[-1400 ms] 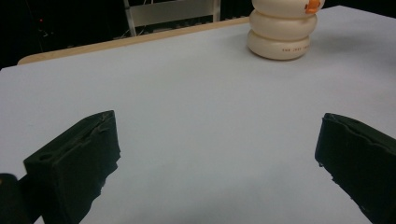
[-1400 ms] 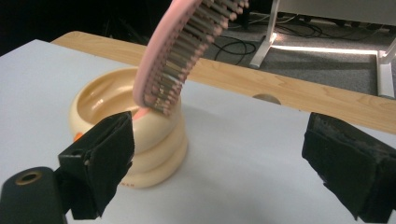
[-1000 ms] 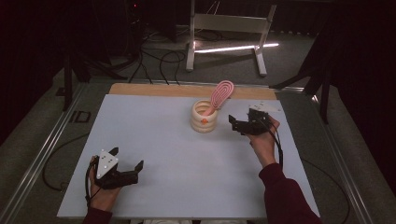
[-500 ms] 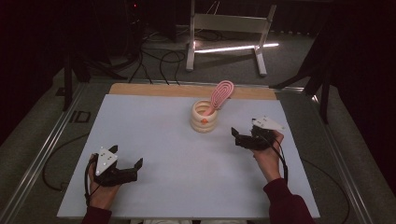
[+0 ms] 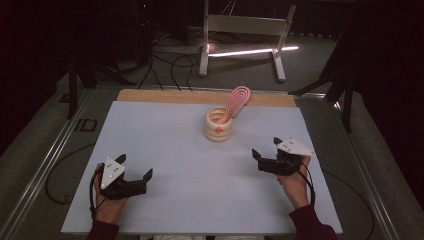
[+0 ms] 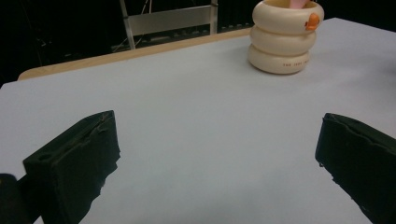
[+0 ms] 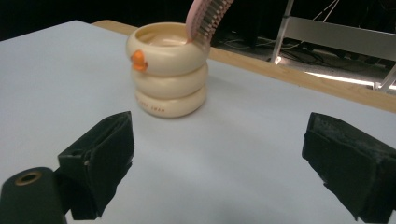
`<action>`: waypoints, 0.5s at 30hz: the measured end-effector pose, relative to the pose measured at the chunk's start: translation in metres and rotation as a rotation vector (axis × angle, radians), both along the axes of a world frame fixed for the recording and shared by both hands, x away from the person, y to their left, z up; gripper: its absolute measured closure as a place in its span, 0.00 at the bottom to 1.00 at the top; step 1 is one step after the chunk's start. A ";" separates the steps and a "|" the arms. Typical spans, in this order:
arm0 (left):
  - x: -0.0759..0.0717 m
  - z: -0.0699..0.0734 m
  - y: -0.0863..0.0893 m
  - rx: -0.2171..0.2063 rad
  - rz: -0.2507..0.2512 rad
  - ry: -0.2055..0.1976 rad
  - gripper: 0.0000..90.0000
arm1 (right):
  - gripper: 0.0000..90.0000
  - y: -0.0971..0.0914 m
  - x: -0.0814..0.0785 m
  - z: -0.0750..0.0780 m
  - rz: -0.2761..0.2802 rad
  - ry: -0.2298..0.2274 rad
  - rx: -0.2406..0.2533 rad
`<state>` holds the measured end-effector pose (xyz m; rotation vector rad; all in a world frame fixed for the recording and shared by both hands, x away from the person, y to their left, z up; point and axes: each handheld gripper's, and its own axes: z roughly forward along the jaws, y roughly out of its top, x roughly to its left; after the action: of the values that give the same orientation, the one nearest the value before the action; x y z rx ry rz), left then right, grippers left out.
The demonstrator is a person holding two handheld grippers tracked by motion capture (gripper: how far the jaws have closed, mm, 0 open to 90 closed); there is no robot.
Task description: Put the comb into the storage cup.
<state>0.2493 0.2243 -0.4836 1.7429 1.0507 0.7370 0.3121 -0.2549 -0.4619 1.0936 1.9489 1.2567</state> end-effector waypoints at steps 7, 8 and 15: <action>0.000 0.000 0.001 -0.002 -0.001 -0.005 0.01 | 0.10 -0.008 -0.025 -0.008 0.007 -0.051 0.021; 0.000 0.000 0.001 -0.001 0.001 -0.007 0.01 | 0.10 -0.009 -0.028 -0.009 0.007 -0.048 0.031; -0.001 0.001 0.003 -0.007 0.004 -0.017 0.01 | 0.10 -0.019 -0.039 -0.019 0.015 -0.066 0.056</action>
<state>0.2483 0.2275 -0.4827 1.7260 1.0447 0.7480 0.2729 -0.2743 -0.4810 1.0529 1.8869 1.3455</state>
